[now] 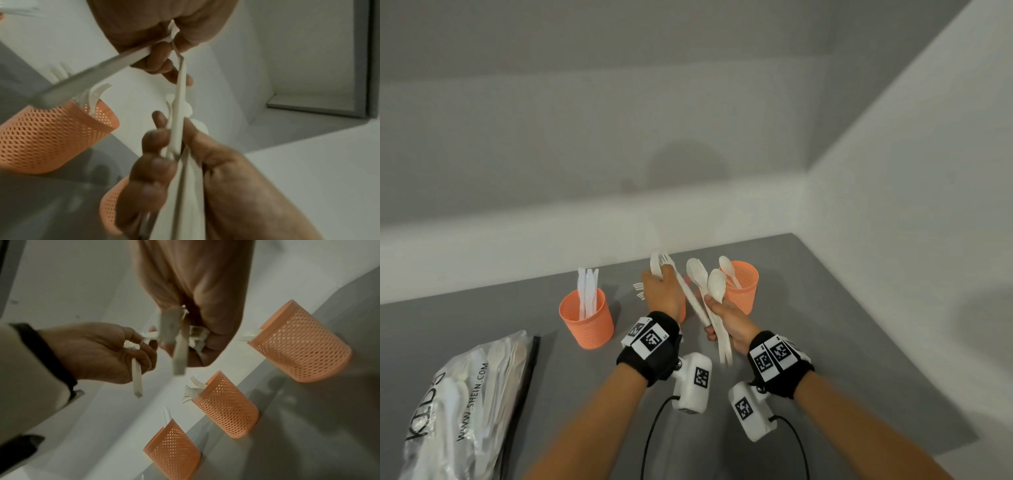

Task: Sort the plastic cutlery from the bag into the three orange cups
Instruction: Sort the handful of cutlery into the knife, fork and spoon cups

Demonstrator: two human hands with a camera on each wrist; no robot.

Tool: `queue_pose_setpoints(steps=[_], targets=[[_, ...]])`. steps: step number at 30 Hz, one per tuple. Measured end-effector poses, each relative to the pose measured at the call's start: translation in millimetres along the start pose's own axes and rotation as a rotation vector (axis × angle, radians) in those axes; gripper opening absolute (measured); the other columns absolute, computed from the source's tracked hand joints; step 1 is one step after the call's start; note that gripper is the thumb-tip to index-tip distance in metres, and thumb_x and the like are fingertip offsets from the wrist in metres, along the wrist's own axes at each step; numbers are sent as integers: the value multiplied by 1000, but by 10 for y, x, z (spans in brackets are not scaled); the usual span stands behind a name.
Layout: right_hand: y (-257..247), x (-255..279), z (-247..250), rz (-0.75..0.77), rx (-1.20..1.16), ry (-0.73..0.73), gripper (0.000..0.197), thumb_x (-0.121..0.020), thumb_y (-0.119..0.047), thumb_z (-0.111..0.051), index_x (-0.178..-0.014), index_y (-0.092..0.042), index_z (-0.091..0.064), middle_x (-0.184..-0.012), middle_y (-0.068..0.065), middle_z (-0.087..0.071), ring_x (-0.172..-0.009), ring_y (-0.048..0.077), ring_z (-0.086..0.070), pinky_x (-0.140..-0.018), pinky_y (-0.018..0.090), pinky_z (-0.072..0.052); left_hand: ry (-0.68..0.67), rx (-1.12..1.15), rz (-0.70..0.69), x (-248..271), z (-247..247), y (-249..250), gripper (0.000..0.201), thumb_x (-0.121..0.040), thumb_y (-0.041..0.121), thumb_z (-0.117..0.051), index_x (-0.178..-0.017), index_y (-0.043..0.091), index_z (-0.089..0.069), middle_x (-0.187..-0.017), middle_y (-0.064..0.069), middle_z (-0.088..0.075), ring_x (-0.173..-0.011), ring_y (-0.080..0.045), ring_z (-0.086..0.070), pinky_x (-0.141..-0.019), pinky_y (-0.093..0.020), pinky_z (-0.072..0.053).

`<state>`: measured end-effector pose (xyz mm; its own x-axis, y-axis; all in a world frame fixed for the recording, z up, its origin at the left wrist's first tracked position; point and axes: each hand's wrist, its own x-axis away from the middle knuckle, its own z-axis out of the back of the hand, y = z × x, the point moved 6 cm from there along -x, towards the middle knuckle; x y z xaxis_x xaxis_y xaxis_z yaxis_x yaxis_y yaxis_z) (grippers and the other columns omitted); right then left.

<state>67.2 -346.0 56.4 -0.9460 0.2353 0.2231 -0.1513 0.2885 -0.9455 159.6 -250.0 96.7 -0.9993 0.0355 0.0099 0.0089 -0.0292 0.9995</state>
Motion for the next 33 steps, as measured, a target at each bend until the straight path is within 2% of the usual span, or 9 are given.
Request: queue_pose_setpoints(steps=[3, 7, 10, 14, 17, 21, 23, 26, 33], targets=[[42, -42, 63, 27, 38, 52, 22, -101, -23, -37, -107, -23, -57, -61, 1, -44, -40, 6, -38, -42, 19, -33, -13, -13, 57, -80, 37, -47, 14, -93, 13, -40, -88, 1, -45, -60, -5, -44, -60, -23, -48, -56, -26, -39], [19, -75, 112, 110, 176, 152, 27, -100, -17, -36, -121, -17, -52, -63, -1, -42, -37, 2, -34, -41, 17, -28, -109, 23, 134, 21, -7, -134, 28, -98, 15, -37, -73, 8, -47, -41, -1, -45, -28, -9, -41, -36, -19, -36], [-40, -67, 78, 199, 257, 171, 26, -100, -14, -37, -123, -18, -48, -66, -5, -43, -36, -3, -42, -40, 10, -29, -102, 34, 122, 64, -62, -187, 24, -96, 23, -43, -76, 10, -46, -51, -3, -43, -37, -16, -43, -39, -19, -32], [-27, -71, 31, 290, 394, 169, 24, -99, -15, -39, -119, -23, -50, -73, -17, -50, -58, -11, -51, -60, 10, -36, -110, 16, 174, 109, -151, -194, 35, -81, 37, -67, -63, 14, -47, -40, 6, -43, -44, -14, -38, -55, -24, -36], [-5, -62, 20, 316, 418, 161, 30, -100, -17, -40, -127, -25, -47, -83, -20, -54, -74, -8, -52, -72, 11, -39, -109, 24, 227, 139, -188, -225, 34, -76, 32, -73, -62, 14, -49, -51, 0, -46, -47, -15, -43, -55, -25, -39], [-11, -46, 43, 310, 406, 149, 19, -100, -17, -38, -112, -23, -53, -73, -17, -48, -56, -17, -51, -56, 3, -39, -104, -14, 222, 105, -186, -254, 28, -81, 22, -61, -58, 14, -46, -52, -4, -43, -48, -19, -38, -50, -26, -32], [-4, -73, 69, 275, 387, 165, 12, -100, -22, -38, -95, -26, -49, -69, -11, -47, -43, -9, -49, -45, 7, -36, -104, -26, 211, 75, -184, -243, 29, -87, 22, -49, -60, 12, -46, -52, -4, -39, -47, -19, -35, -49, -26, -29], [11, -127, 137, 217, 334, 190, 14, -99, -26, -41, -103, -13, -44, -64, 0, -44, -36, 1, -41, -39, 16, -35, -75, -42, 146, 3, -152, -176, 28, -92, 20, -38, -68, 9, -49, -54, -5, -42, -48, -19, -38, -52, -28, -32], [-137, -165, 403, 223, 244, 322, 13, -97, -22, -47, -99, -11, -54, -51, -5, -43, -35, 2, -39, -39, 16, -35, 18, 195, 74, -231, 70, 158, 22, -99, 29, -38, -88, 10, -41, -54, -3, -51, -30, -3, -49, -41, -22, -46]])
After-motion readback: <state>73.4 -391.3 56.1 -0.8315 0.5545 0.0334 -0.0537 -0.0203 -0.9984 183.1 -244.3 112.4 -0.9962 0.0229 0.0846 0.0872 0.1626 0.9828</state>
